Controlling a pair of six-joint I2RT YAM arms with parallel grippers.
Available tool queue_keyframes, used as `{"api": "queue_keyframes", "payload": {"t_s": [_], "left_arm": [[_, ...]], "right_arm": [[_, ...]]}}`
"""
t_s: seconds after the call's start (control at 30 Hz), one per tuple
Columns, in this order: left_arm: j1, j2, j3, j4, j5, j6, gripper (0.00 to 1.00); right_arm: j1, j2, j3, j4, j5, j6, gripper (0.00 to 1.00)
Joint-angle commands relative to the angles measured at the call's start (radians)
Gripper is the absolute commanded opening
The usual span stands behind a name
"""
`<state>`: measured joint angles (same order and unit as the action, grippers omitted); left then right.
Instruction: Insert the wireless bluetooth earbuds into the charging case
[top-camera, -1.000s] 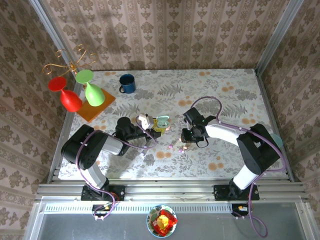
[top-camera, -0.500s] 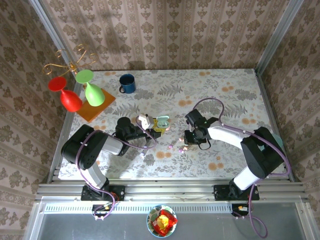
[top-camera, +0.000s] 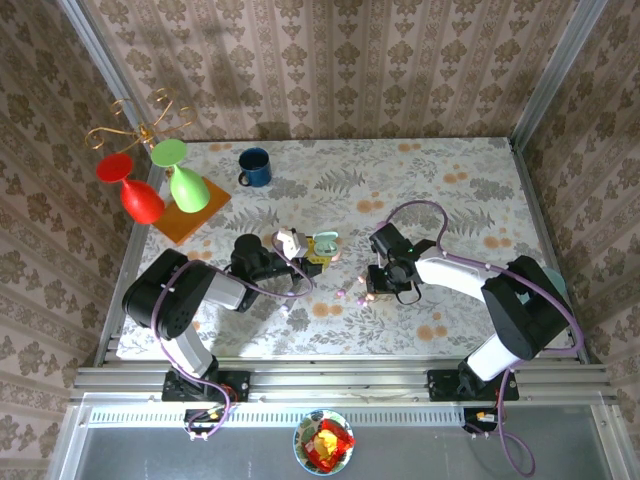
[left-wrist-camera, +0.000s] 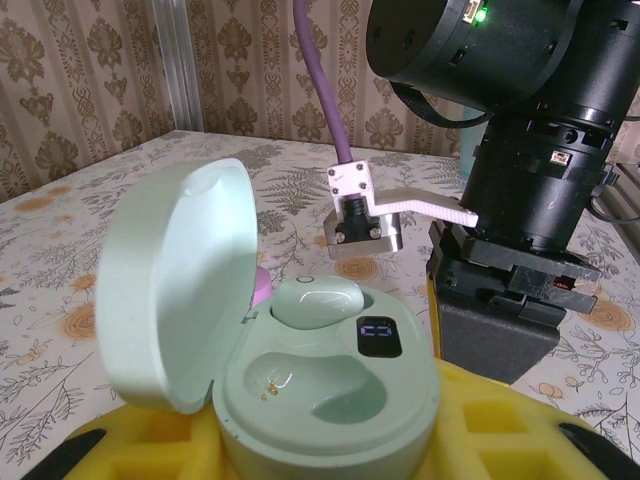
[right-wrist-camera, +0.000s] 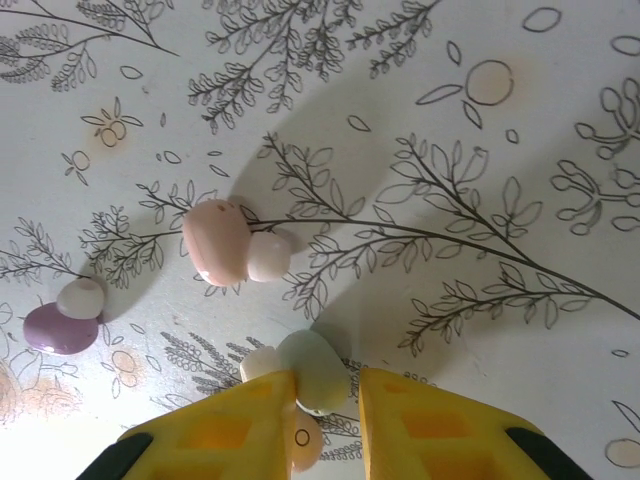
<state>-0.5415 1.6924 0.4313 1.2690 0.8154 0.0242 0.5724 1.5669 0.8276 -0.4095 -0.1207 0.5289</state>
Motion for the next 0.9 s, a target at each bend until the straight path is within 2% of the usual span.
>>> {"api": "queue_keyframes", "payload": {"t_s": [0.0, 0.13, 0.3, 0.53, 0.7, 0.87], "left_arm": [[0.009, -0.031, -0.014, 0.026, 0.022, 0.020, 0.21], [0.008, -0.026, -0.009, 0.028, 0.029, 0.011, 0.21], [0.008, -0.033, -0.012, 0.028, 0.024, 0.015, 0.21], [0.008, -0.035, -0.013, 0.027, 0.021, 0.011, 0.21], [0.008, -0.035, -0.014, 0.026, 0.014, 0.013, 0.21], [0.008, -0.030, -0.005, 0.026, 0.018, 0.011, 0.21]], "right_arm": [[0.004, 0.018, 0.008, 0.007, 0.007, 0.023, 0.25], [0.000, 0.023, 0.014, 0.008, 0.046, 0.033, 0.26], [-0.002, 0.046, 0.033, 0.009, 0.050, 0.018, 0.32], [-0.009, 0.081, 0.055, 0.021, 0.052, 0.010, 0.33], [-0.009, 0.028, 0.036, 0.040, 0.023, 0.000, 0.36], [-0.017, -0.001, 0.021, 0.030, 0.051, 0.009, 0.42]]}}
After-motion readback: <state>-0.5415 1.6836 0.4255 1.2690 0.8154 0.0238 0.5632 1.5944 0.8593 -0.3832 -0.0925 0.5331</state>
